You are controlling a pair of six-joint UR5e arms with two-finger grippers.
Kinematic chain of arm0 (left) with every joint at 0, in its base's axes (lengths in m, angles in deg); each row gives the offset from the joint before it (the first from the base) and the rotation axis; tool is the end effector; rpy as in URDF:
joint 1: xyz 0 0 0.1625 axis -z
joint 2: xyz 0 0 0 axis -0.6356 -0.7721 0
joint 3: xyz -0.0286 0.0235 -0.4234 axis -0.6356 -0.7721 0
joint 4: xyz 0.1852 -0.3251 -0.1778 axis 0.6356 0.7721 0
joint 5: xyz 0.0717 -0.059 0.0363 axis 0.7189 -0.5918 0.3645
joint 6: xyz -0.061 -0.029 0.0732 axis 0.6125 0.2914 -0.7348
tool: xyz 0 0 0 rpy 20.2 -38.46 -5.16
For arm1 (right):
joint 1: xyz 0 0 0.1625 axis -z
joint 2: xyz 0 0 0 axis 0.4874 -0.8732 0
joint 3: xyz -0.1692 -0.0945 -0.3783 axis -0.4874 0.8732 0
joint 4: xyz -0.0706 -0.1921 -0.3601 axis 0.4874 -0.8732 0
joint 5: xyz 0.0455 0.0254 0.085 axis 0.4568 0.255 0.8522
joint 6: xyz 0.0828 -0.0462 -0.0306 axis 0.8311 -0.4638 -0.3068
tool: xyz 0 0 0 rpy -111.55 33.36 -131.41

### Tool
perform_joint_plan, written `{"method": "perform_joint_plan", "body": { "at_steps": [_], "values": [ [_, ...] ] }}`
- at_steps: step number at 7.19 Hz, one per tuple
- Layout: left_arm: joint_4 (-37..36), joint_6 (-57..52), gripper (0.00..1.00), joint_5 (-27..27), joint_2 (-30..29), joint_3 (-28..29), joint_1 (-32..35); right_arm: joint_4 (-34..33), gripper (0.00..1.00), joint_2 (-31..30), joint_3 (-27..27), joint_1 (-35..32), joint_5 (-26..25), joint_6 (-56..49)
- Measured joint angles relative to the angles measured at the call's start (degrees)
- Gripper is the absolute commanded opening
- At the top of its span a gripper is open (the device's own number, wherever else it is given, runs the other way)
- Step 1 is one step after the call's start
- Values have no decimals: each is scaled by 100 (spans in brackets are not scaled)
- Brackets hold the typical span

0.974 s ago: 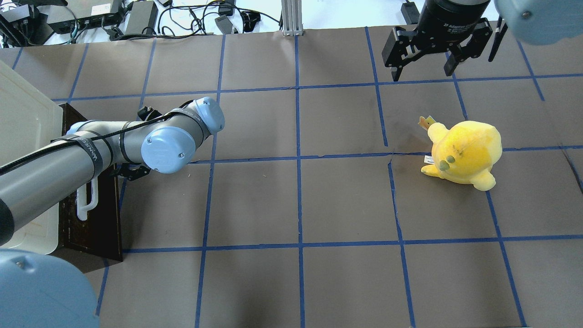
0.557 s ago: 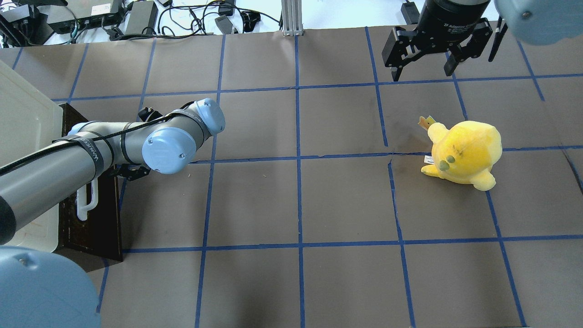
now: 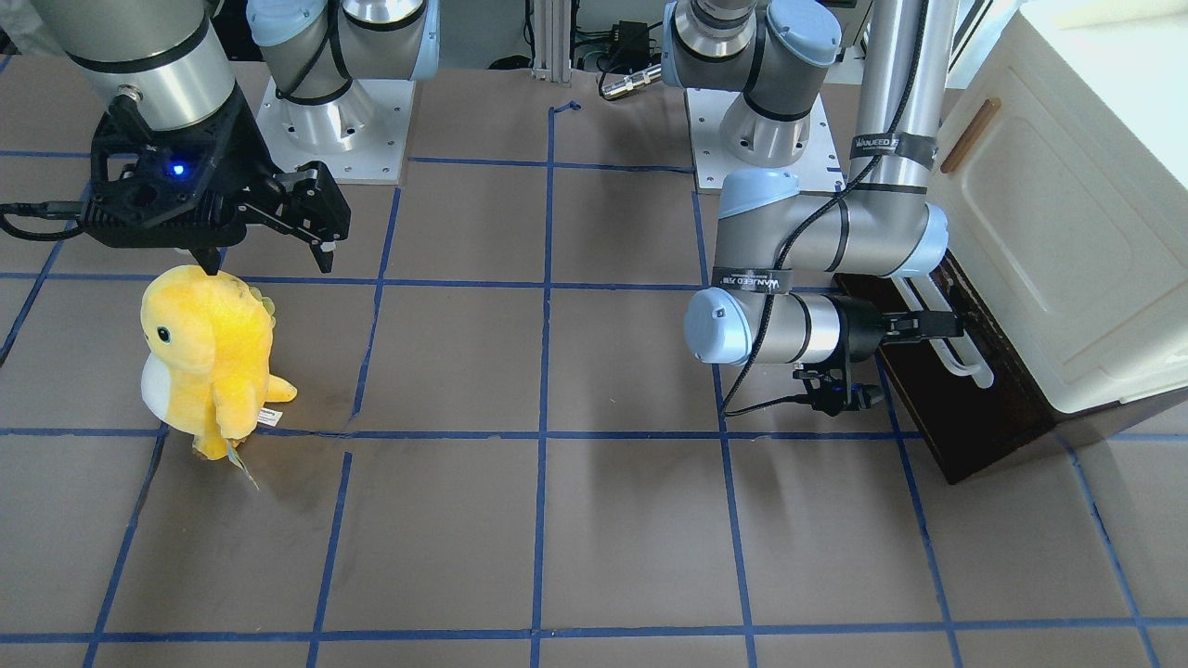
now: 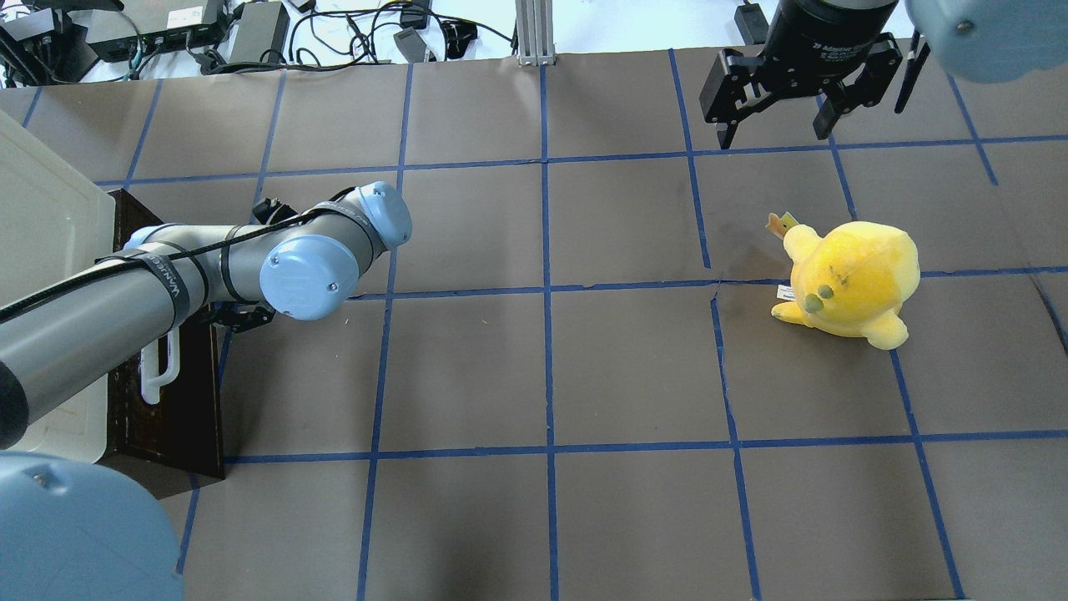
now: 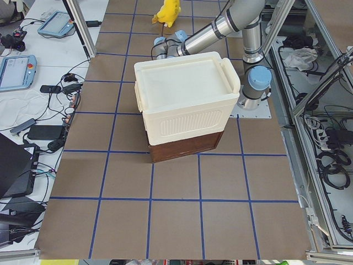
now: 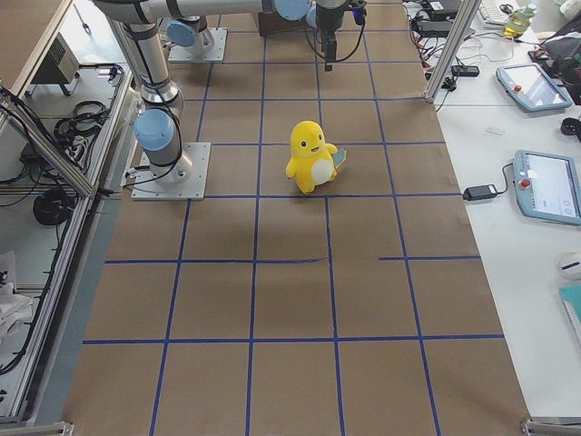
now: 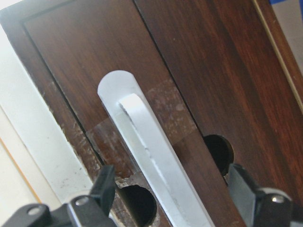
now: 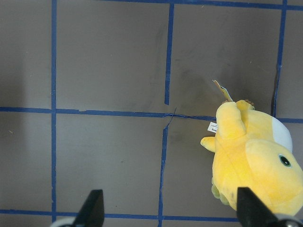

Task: Pull drawer sideways
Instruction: 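Lower the left gripper around the white bar handle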

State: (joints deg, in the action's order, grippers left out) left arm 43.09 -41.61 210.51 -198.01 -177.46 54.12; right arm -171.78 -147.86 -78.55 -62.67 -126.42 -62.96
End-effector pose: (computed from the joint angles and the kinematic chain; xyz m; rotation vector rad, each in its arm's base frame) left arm -0.0727 -0.5093 0.1996 0.2456 1.8735 0.4164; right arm 0.1495 -0.5285 0.5090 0.0834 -3.1309 0.0719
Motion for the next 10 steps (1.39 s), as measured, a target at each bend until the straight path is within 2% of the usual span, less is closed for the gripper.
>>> {"method": "perform_joint_plan", "body": {
  "at_steps": [10],
  "values": [
    [0,58,83,-46,51,-112,-32,0,100,0,0,0,0,-4]
  ]
}}
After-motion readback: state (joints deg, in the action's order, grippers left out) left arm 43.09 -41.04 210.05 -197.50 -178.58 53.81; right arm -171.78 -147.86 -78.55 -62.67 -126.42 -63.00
